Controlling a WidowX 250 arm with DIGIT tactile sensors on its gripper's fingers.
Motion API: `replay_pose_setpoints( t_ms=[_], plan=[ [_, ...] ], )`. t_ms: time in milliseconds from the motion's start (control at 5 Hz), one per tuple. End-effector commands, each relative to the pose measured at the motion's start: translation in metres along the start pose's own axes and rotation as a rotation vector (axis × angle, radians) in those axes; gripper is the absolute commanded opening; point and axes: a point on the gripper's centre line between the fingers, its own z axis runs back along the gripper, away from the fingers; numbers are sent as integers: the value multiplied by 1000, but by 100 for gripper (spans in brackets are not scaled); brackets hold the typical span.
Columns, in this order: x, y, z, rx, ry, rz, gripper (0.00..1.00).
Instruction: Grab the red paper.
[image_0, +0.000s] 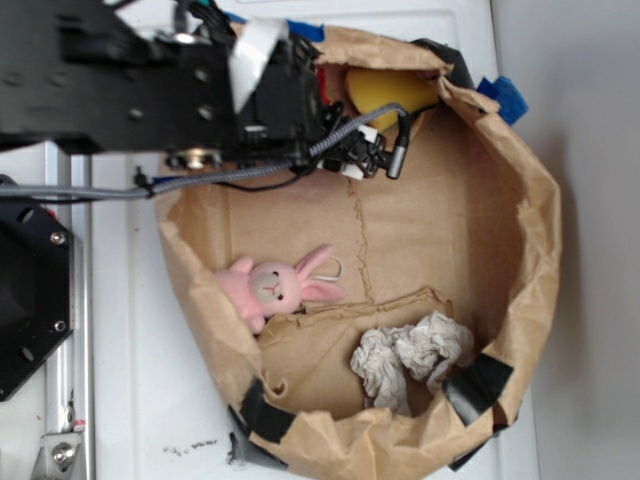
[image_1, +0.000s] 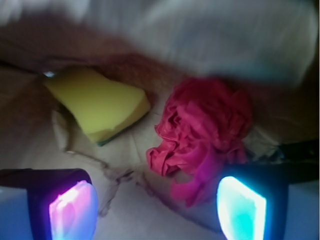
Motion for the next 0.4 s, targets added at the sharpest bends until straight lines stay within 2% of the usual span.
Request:
replay_pose_setpoints(
  t_ms=[0, 200],
  plan=[
    [14, -11, -4, -20, -31, 9, 100],
    [15, -6, -11, 14, -55, -2, 100]
  ],
)
